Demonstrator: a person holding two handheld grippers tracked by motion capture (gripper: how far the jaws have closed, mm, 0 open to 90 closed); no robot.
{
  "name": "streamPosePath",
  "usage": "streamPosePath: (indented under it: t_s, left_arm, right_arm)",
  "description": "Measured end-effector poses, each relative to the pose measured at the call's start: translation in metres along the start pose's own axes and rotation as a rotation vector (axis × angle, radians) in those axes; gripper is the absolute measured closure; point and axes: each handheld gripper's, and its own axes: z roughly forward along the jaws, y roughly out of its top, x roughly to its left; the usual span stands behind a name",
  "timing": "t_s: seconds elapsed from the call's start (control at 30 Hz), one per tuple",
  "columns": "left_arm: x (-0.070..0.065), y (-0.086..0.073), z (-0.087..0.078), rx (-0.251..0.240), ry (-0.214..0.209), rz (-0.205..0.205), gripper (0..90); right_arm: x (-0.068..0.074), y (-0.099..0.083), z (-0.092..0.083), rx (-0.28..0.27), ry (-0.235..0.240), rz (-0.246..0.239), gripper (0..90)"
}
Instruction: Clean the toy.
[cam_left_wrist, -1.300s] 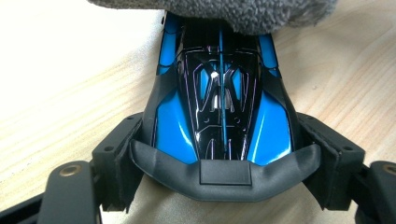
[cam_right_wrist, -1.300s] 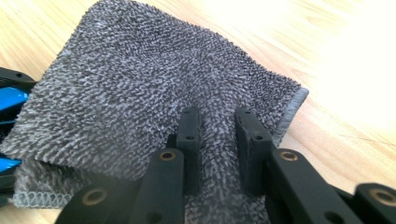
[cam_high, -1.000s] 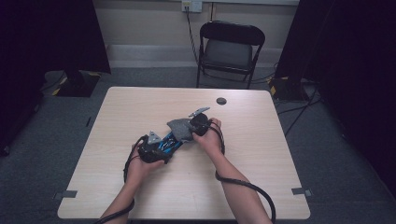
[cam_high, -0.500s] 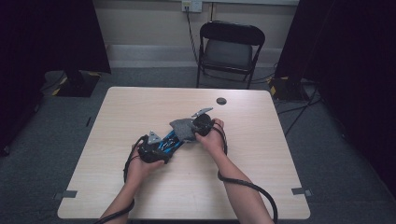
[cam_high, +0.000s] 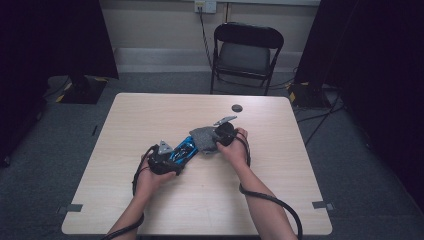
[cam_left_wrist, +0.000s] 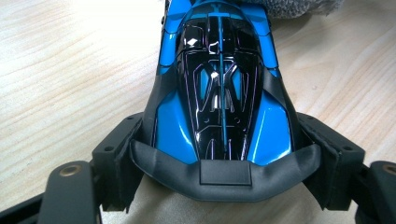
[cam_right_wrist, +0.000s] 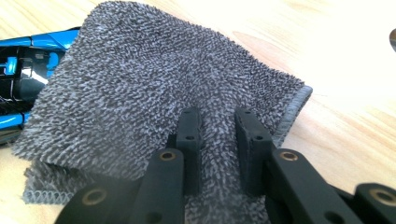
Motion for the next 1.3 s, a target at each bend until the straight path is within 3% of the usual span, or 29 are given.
streamPosePath:
  t_s: [0.93,1.23,1.3]
  left_arm:
    - [0.001,0.000,-0.001,0.000,0.002,0.007,23.0]
    - [0.003,0.000,-0.006,-0.019,-0.012,-0.009,20.6]
    - [0.004,0.002,-0.010,-0.035,-0.040,-0.029,20.8]
  right_arm:
    - [-0.014,-0.015,-0.021,0.015,-0.043,0.007,73.6]
    - [-0.019,-0.017,-0.028,0.010,-0.045,0.013,73.4]
    - [-0.021,-0.019,-0.029,0.004,-0.039,0.022,73.3]
